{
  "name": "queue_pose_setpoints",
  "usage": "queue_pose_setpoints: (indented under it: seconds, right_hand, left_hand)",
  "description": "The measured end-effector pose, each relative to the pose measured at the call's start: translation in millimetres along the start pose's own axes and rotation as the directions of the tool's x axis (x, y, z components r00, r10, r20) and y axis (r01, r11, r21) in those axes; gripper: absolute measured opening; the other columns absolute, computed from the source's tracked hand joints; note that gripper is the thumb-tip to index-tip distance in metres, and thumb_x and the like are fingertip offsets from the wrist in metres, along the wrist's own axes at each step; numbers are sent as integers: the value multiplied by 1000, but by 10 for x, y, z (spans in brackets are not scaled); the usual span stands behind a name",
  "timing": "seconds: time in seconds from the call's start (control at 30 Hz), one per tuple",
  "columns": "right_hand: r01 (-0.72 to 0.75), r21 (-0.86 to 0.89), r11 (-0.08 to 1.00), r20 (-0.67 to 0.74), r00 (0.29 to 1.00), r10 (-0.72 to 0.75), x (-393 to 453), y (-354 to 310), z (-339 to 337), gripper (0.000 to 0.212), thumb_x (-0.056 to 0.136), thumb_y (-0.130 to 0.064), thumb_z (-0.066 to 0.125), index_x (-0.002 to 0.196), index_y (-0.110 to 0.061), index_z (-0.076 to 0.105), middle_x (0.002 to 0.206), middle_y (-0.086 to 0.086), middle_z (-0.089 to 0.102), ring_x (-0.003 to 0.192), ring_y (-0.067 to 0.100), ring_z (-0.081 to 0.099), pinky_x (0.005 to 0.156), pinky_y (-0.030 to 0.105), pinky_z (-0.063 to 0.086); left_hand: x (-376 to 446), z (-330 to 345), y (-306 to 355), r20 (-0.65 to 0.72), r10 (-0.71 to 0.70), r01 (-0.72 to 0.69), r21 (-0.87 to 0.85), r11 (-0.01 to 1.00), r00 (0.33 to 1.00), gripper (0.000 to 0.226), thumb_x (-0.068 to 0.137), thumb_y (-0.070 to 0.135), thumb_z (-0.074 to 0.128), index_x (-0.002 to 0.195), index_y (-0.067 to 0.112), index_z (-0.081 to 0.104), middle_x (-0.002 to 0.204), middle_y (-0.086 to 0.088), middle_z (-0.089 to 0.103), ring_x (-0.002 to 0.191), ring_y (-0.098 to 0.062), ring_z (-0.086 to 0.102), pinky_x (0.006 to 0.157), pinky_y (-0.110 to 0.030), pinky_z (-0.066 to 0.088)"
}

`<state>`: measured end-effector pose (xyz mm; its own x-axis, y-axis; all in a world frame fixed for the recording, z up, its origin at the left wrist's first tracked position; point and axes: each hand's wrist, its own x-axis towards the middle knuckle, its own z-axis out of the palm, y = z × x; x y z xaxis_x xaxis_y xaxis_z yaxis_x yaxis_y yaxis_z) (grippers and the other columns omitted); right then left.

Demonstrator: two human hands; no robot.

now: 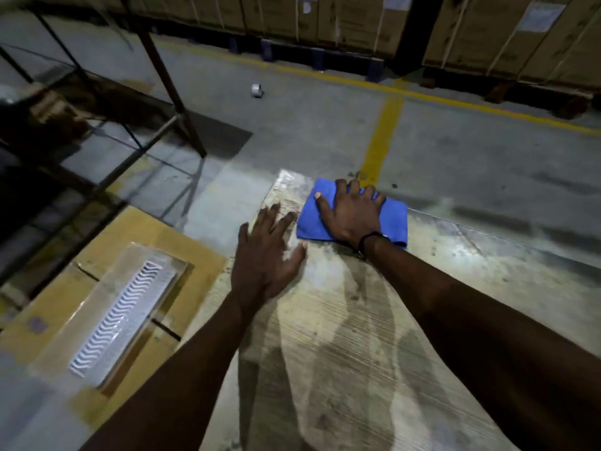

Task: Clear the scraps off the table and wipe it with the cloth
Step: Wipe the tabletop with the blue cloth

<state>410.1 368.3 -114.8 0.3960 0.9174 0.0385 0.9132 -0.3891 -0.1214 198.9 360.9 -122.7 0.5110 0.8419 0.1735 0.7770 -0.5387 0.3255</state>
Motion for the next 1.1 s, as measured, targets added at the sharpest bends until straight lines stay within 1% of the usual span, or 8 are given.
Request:
queue_pose_setpoints:
  seconds: [0.13,0.27,0.37,0.43,0.53,0.63,0.83,1.1]
  right_hand:
    - [29,27,999,-3,1000,-29,176,-412,22,67,103,-66,31,141,-13,49,141,17,53,125,44,47,104,56,32]
    - [75,59,995,-9,997,-75,321,-776,61,69,103,-67,30,149,-17,43,144,15,51,124,43,48,105,57,30]
    - [137,87,987,19,990,-139,391,-994,125,70,99,-70,33,152,-24,40,150,10,46,128,43,44,107,60,28]
    - [193,89,977,42,979,-197,390,-1102,155,71,92,-72,33,146,-28,48,158,6,39,136,43,37,113,63,22]
    - [220,119,968,37,973,-226,303,-1197,169,71,84,-68,32,131,-24,62,162,2,36,152,42,21,120,67,11]
    - [267,159,950,7,962,-272,12,-1278,201,70,83,-68,32,124,-22,66,157,1,43,157,42,11,121,69,5]
    - [422,194,885,-38,905,-423,-1004,-1517,262,52,92,-67,43,117,-28,65,150,0,49,158,41,12,120,71,8]
    - [527,166,833,-8,846,-533,-2174,-1836,245,52,100,-68,37,135,-37,61,159,-1,44,160,41,9,122,71,2]
  left_hand:
    - [5,-48,-13,-46,-29,22,-143,989,999,57,93,41,56,146,21,58,159,-5,49,150,-26,41,119,-55,35]
    - [-35,-179,-168,-92,1,-25,-262,965,996,44,90,25,58,132,17,66,135,-3,63,127,-22,57,97,-44,54]
    - [-160,-305,-402,-128,-77,46,-231,972,989,37,90,24,61,127,19,68,135,1,64,128,-21,57,89,-38,57]
    - [-270,-373,-637,-172,-92,59,-188,980,981,34,91,28,60,122,19,70,133,2,65,125,-21,59,89,-37,55]
    - [-408,-497,-956,-173,-140,116,-142,983,975,31,96,35,55,121,23,68,130,5,65,122,-19,58,87,-38,54]
    - [-543,-647,-1131,-157,-197,177,-135,975,968,29,98,38,52,120,24,64,126,5,63,116,-19,57,80,-40,53]
    - [-906,-978,-1267,-168,-296,273,-144,951,940,21,102,31,57,119,22,64,122,2,63,114,-24,57,79,-40,48]
    - [-1708,-1406,-1396,-150,-402,377,-171,910,903,34,103,42,42,122,22,63,123,-1,63,115,-25,58,87,-43,51]
